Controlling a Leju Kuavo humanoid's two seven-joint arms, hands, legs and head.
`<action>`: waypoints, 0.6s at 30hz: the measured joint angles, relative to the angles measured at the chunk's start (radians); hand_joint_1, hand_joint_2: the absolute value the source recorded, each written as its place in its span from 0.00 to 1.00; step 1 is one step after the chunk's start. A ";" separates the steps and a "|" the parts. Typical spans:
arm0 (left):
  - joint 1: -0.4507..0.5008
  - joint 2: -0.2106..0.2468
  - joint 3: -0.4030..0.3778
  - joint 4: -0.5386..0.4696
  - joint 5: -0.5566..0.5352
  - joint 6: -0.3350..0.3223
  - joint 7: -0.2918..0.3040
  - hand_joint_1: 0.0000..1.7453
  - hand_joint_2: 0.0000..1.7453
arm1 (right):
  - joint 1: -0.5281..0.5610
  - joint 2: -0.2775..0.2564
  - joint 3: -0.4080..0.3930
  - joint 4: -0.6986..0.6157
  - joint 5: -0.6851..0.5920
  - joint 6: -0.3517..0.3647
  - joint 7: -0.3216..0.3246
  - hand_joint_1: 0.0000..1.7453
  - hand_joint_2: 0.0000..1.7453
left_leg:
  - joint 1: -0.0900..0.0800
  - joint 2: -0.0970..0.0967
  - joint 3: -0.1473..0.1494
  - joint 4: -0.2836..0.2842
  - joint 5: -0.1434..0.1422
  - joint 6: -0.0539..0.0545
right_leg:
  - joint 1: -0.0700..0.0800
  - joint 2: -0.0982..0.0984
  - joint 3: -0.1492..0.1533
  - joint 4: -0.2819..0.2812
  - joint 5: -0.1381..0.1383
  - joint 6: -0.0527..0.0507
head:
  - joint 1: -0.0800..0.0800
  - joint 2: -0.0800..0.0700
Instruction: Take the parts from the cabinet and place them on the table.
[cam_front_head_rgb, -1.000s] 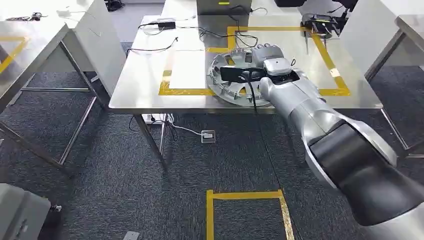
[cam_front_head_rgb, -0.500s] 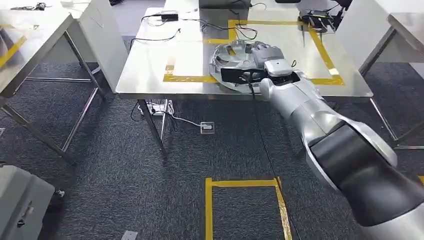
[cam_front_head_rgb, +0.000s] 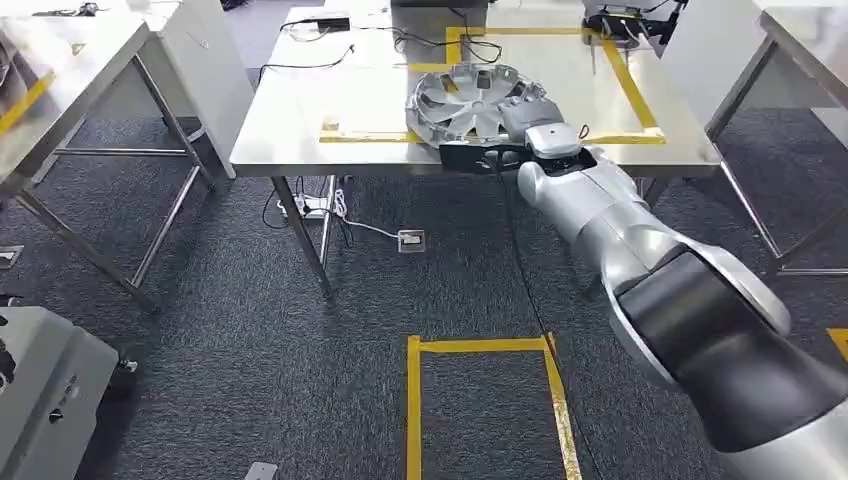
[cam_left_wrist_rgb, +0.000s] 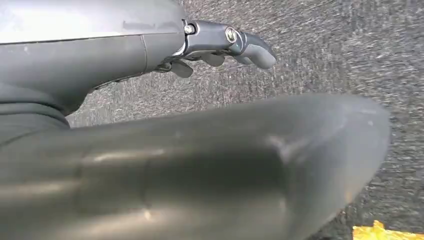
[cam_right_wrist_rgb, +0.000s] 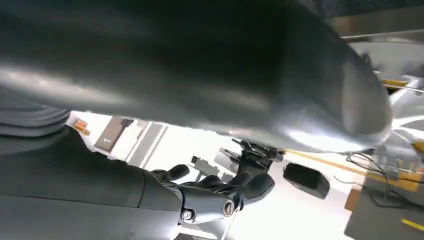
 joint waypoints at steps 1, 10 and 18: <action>0.000 -0.001 0.000 0.000 -0.001 0.000 0.000 0.00 0.00 | 0.001 0.000 0.000 0.000 0.001 -0.002 -0.001 0.00 0.00 | 0.000 -0.002 -0.011 0.008 0.009 0.009 | 0.001 -0.001 0.001 -0.006 0.009 0.006 | 0.001 0.000; 0.000 -0.001 0.000 0.001 -0.007 0.000 0.002 0.00 0.00 | 0.018 -0.006 0.000 0.002 0.003 -0.002 -0.005 0.00 0.00 | -0.003 0.004 -0.116 -0.001 0.113 0.060 | -0.005 0.002 -0.078 0.302 -0.194 0.037 | 0.002 0.000; 0.000 -0.007 0.006 0.001 -0.007 0.002 -0.001 0.00 0.00 | 0.012 -0.010 -0.010 -0.001 -0.004 -0.012 -0.008 0.00 0.00 | -0.001 0.005 -0.169 -0.014 0.199 0.029 | 0.027 0.000 0.157 -0.014 -0.144 -0.020 | 0.004 0.000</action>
